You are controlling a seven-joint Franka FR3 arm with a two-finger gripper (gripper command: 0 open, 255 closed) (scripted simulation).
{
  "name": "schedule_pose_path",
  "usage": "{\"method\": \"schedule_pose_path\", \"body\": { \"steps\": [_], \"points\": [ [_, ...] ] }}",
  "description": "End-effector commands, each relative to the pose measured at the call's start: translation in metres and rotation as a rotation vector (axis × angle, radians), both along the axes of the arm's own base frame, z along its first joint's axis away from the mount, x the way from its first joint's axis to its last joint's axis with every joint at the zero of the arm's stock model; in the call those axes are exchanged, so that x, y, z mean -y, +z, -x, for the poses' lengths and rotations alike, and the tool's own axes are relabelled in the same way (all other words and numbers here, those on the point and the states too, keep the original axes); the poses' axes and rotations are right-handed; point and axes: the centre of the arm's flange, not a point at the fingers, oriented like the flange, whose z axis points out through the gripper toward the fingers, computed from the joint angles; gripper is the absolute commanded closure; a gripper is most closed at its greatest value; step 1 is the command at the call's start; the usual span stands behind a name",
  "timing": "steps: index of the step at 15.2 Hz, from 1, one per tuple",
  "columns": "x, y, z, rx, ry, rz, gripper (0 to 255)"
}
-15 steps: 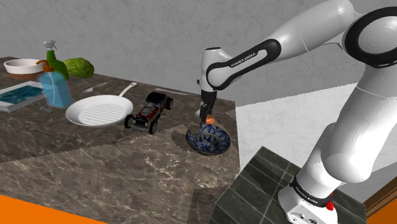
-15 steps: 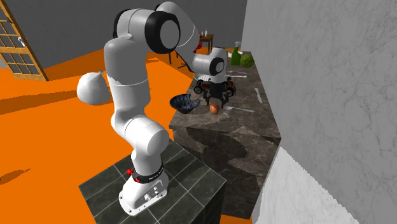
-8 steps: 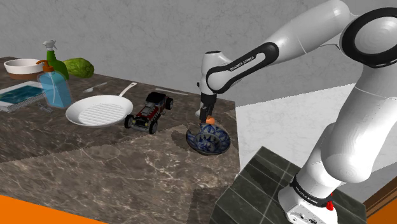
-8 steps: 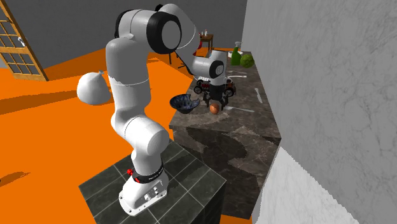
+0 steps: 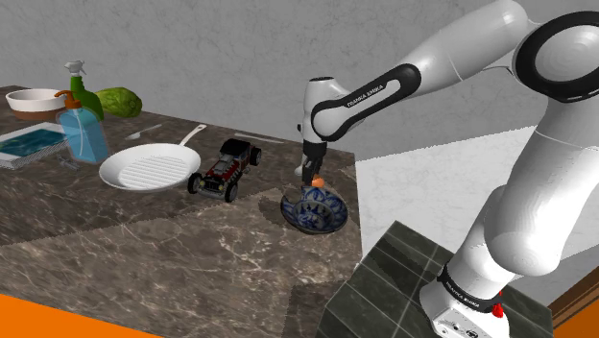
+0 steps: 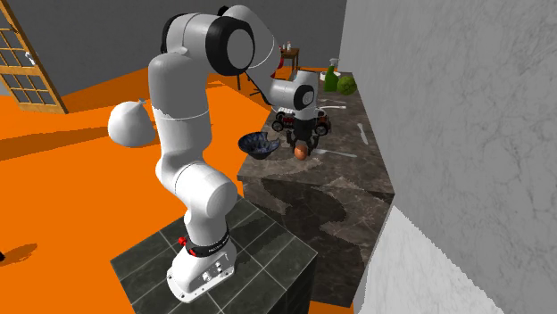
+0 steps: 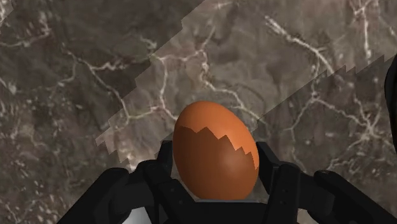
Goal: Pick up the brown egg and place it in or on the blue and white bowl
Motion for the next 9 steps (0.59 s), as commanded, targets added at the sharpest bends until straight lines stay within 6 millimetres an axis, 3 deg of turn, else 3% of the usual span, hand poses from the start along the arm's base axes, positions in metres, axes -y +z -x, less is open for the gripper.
{"method": "schedule_pose_path", "body": {
  "steps": [1,4,9],
  "points": [
    [0.0,0.0,0.0,0.0,0.0,0.0,255],
    [0.0,0.0,0.0,0.0,0.0,0.0,255],
    [0.0,0.026,0.0,0.0,0.0,0.0,255]
  ]
}}
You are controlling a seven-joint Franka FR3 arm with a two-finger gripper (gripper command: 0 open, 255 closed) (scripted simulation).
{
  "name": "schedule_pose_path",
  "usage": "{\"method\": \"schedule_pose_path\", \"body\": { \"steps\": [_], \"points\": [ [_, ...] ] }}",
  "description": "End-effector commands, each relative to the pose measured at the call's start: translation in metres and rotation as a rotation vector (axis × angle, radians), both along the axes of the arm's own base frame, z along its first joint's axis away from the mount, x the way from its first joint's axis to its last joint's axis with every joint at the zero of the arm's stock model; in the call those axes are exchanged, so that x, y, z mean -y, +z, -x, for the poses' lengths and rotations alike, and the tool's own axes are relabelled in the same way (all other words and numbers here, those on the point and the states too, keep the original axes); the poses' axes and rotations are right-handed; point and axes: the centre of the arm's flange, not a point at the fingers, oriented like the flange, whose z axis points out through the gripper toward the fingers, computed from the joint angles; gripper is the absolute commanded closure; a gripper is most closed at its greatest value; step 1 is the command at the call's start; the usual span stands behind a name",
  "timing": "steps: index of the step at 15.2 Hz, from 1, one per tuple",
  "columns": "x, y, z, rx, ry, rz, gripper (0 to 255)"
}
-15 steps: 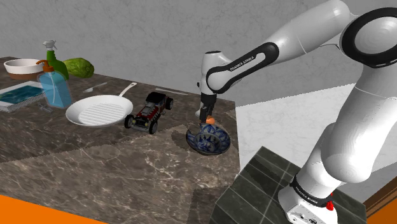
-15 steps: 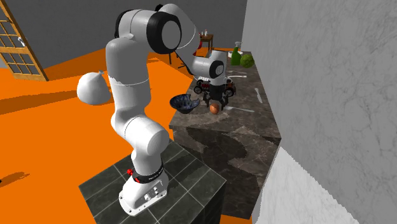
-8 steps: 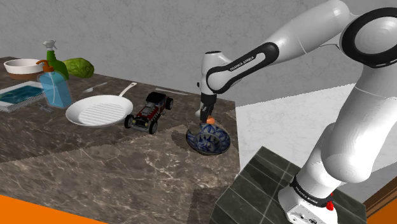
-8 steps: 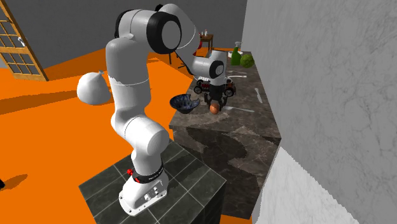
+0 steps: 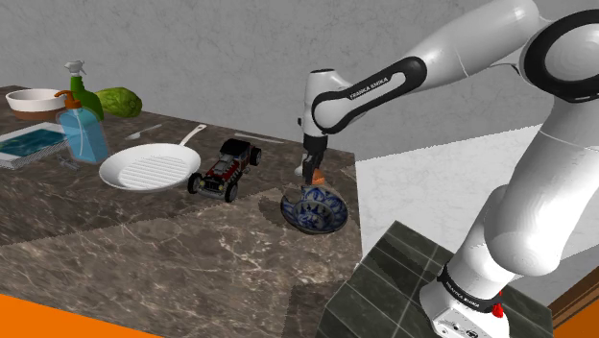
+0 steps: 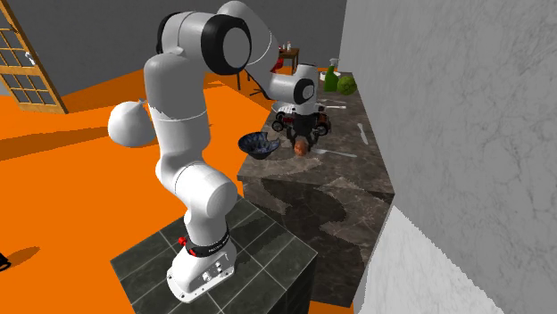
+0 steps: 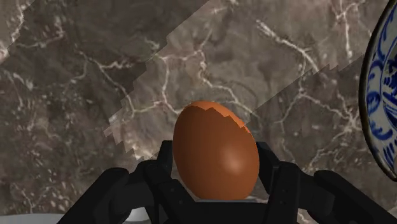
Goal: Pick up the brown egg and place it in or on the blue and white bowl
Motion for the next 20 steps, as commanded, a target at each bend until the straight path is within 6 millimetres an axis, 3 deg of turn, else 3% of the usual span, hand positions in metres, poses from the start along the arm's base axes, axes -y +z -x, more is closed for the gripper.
{"method": "schedule_pose_path", "body": {
  "steps": [1,20],
  "points": [
    [0.002,0.011,0.001,0.0,0.0,0.0,255],
    [0.002,0.111,0.001,0.0,0.0,0.0,255]
  ]
}}
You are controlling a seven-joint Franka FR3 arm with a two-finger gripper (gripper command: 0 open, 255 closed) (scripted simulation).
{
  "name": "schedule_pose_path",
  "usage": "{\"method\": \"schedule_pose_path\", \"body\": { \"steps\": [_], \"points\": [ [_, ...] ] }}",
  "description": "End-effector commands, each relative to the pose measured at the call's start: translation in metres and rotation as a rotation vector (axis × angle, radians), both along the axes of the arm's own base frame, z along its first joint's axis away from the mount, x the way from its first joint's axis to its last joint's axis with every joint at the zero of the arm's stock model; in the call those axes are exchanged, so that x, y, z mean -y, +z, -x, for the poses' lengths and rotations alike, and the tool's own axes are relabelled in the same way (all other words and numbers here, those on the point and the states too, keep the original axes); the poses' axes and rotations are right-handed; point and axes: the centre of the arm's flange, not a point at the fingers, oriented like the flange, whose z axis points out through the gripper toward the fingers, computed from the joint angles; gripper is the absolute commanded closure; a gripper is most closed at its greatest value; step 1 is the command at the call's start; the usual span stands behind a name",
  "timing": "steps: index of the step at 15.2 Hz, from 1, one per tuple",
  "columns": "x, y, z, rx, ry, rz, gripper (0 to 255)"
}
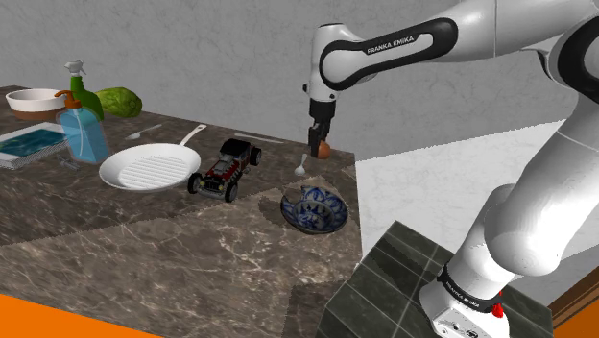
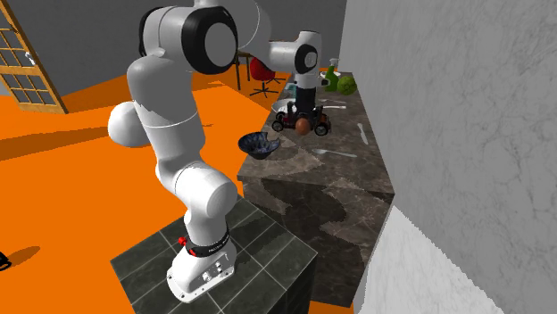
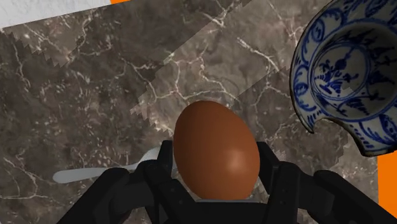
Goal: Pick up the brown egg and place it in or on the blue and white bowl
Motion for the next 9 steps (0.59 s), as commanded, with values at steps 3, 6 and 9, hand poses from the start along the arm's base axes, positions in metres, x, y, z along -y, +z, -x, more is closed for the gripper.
{"method": "schedule_pose_path", "body": {
  "steps": [3,6,9],
  "points": [
    [-0.001,0.022,0.001,0.0,0.0,0.0,255],
    [-0.021,0.026,0.017,0.0,0.0,0.0,255],
    [-0.053,0.027,0.041,0.0,0.0,0.0,255]
  ]
}}
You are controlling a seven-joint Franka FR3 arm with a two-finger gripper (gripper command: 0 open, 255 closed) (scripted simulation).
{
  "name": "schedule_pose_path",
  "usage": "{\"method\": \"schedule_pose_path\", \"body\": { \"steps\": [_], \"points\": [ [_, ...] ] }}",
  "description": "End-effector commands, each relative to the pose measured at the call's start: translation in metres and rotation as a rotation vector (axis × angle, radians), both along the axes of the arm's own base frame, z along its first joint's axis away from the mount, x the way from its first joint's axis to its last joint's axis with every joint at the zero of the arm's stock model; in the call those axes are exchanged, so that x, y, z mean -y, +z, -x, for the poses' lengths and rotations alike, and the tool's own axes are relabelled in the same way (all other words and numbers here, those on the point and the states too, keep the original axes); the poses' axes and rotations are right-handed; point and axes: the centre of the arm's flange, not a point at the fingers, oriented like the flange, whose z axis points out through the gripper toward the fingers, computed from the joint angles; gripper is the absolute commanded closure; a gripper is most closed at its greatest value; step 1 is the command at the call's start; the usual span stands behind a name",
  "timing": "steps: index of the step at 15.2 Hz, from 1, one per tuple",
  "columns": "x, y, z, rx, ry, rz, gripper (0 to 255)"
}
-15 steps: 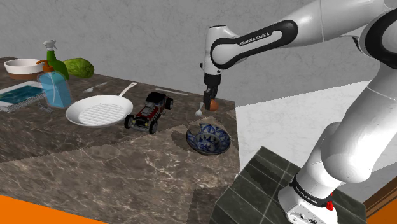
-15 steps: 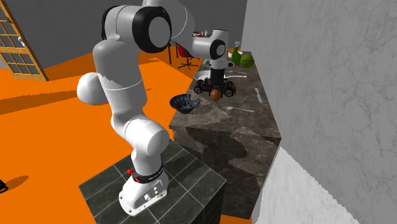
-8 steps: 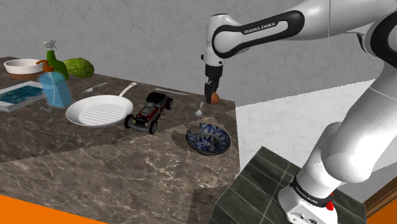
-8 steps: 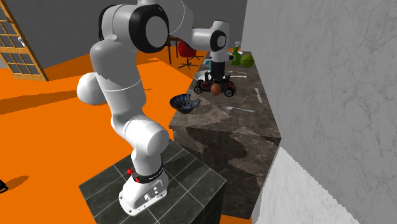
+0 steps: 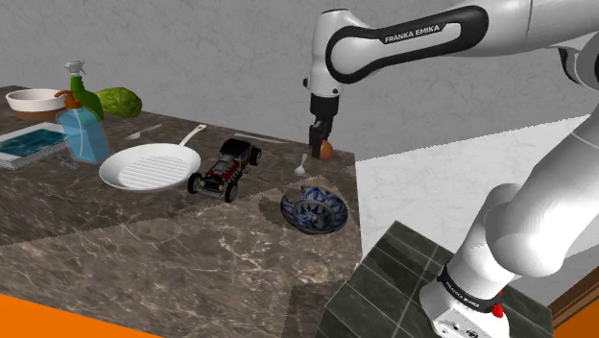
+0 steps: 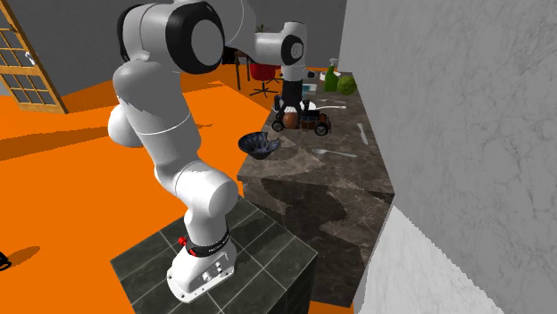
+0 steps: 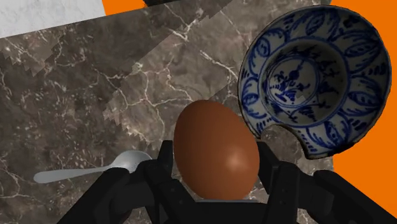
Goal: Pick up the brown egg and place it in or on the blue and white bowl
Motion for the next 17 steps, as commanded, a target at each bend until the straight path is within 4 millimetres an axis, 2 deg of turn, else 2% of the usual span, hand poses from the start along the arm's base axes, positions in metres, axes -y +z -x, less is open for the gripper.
{"method": "schedule_pose_path", "body": {
  "steps": [1,9,17],
  "points": [
    [-0.021,0.001,0.017,0.0,-0.001,0.001,255],
    [-0.107,0.002,0.084,0.0,-0.001,0.001,255],
    [-0.107,-0.04,0.084,0.0,-0.001,0.001,255]
  ]
}}
